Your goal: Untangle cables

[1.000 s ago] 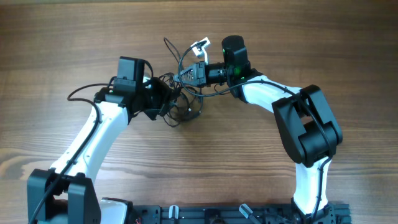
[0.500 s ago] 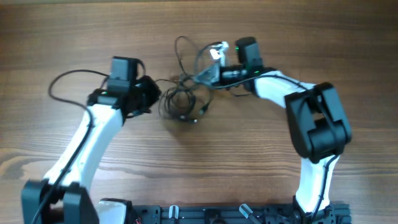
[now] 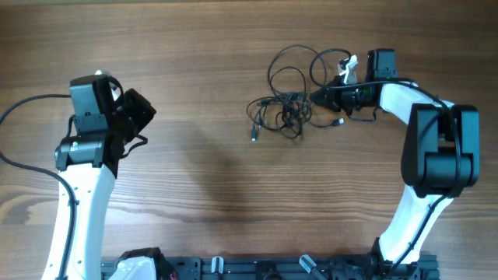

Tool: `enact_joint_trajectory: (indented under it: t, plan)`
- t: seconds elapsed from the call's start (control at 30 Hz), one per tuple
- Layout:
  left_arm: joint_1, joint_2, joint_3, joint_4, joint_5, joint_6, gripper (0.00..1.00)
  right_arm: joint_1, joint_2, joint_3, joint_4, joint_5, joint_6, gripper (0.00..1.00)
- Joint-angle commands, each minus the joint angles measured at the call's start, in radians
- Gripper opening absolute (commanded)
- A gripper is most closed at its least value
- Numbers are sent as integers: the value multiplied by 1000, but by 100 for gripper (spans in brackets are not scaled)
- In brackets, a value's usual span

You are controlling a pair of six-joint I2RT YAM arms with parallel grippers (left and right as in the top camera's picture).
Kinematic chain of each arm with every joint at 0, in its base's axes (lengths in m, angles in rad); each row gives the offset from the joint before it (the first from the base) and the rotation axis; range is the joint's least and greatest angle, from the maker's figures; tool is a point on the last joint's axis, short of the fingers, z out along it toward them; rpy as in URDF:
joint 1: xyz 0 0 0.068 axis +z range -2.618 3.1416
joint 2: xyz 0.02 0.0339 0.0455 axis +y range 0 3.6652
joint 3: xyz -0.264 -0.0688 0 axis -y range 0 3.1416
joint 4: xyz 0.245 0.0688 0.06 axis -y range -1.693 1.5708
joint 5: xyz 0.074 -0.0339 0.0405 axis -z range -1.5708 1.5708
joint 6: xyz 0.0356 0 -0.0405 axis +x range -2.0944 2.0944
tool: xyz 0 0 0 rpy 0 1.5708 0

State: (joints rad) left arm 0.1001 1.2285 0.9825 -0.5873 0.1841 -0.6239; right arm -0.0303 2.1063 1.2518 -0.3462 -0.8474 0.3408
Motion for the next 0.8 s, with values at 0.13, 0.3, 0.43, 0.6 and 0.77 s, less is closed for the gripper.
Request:
enact_joint_trajectory:
  t: [0.13,0.3,0.43,0.6,0.77]
  plan:
    - [-5,-7,0,-1,74,14,21,204,-351,0,-109,-31,-180,5]
    - [-5,-7,0,-7,140,14,14,324,-616,0,-188,263,-177,5]
    - [-5,-7,0,-17,223,15,11,365,-802,0,-350,333,-154,5]
    - [-5,-7,0,8,452,15,5,462,-826,-1,-322,331,-130,5]
    - [-5,-8,0,50,646,19,4,586,-705,-1,-172,331,-68,9]
